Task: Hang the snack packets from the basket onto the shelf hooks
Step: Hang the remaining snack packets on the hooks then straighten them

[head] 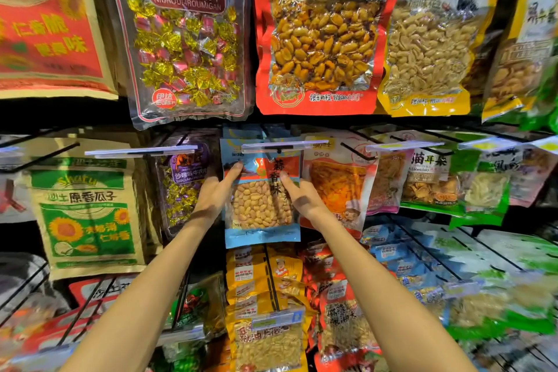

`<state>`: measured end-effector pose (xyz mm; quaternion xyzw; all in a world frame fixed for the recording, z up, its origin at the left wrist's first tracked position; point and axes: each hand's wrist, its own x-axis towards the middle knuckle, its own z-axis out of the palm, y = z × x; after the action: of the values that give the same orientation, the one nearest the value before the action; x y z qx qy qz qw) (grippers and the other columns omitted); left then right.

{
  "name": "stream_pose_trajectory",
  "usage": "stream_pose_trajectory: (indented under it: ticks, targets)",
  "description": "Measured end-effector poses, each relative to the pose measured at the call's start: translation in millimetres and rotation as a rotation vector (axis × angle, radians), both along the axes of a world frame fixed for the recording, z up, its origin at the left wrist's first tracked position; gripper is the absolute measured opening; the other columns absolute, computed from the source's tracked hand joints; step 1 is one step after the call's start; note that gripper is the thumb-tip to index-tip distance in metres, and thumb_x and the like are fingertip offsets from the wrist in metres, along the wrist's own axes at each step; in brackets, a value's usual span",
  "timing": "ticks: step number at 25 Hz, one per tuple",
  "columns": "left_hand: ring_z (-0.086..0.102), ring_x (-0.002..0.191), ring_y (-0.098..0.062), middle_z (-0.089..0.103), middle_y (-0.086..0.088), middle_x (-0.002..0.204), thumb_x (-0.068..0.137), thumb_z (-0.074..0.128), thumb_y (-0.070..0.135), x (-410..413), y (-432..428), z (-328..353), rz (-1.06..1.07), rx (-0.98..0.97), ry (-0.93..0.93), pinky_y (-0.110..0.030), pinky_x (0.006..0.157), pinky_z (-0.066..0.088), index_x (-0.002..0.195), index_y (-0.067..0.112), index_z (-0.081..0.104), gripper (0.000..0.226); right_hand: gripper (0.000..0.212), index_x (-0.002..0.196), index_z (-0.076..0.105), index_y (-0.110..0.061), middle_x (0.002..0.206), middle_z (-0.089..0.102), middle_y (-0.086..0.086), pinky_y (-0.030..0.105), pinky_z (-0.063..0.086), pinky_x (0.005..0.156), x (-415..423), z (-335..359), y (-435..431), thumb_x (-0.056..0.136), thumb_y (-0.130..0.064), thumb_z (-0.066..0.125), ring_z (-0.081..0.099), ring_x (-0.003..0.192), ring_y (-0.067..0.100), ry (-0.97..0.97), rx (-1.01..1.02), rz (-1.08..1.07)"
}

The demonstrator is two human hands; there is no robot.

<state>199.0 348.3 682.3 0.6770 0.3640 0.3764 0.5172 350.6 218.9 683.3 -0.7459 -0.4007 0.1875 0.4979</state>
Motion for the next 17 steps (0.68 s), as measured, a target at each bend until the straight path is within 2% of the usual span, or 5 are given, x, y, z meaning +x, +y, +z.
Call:
stream_pose_trajectory:
  ticks: [5, 8, 10, 14, 17]
  targets:
    - [0.052, 0.112, -0.013, 0.059, 0.004, 0.123, 0.092, 0.058, 0.051, 0, -12, -6, -0.051, 0.072, -0.108, -0.028, 0.096, 0.036, 0.133, 0.018, 0.054, 0.053, 0.056, 0.064, 0.045, -0.016, 0.056, 0.044, -0.003, 0.032, 0.037, 0.062, 2, 0, -3, 0.093, -0.064, 0.042, 0.048, 0.058, 0.017, -0.005, -0.001, -0.011]
    - [0.063, 0.107, -0.008, 0.068, 0.01, 0.113, 0.095, 0.055, 0.046, 1, -19, -9, -0.08, 0.108, -0.138, -0.028, 0.094, 0.044, 0.123, 0.023, 0.063, 0.037, 0.072, 0.112, 0.061, -0.003, 0.104, 0.063, 0.007, 0.036, 0.041, 0.097, -3, -2, -3, 0.091, -0.069, 0.041, 0.06, 0.108, 0.027, 0.103, 0.025, 0.039]
    - [0.069, 0.095, -0.006, 0.073, 0.008, 0.103, 0.098, 0.049, 0.045, 0, -21, -7, -0.113, 0.121, -0.142, -0.026, 0.086, 0.05, 0.11, 0.026, 0.067, 0.028, 0.08, 0.145, 0.04, -0.005, 0.149, 0.04, 0.009, 0.038, 0.022, 0.117, -11, 3, -7, 0.093, -0.065, 0.042, 0.032, 0.142, 0.026, 0.171, 0.089, 0.066]
    - [0.063, 0.093, -0.001, 0.069, 0.012, 0.101, 0.1, 0.042, 0.047, -1, -23, -8, -0.082, 0.158, -0.143, -0.019, 0.078, 0.045, 0.105, 0.028, 0.064, 0.029, 0.071, 0.145, 0.037, 0.003, 0.153, 0.03, 0.007, 0.035, 0.011, 0.119, -14, 8, -18, 0.099, -0.052, 0.043, 0.022, 0.145, 0.02, 0.199, 0.131, 0.062]
    - [0.061, 0.097, -0.005, 0.066, 0.009, 0.105, 0.098, 0.045, 0.051, -1, -23, -9, -0.025, 0.147, -0.162, -0.023, 0.081, 0.044, 0.113, 0.02, 0.059, 0.036, 0.094, 0.15, 0.032, -0.004, 0.161, 0.019, 0.008, 0.043, 0.012, 0.122, -20, 1, -11, 0.087, -0.073, 0.046, 0.018, 0.148, 0.022, 0.255, 0.131, 0.09]
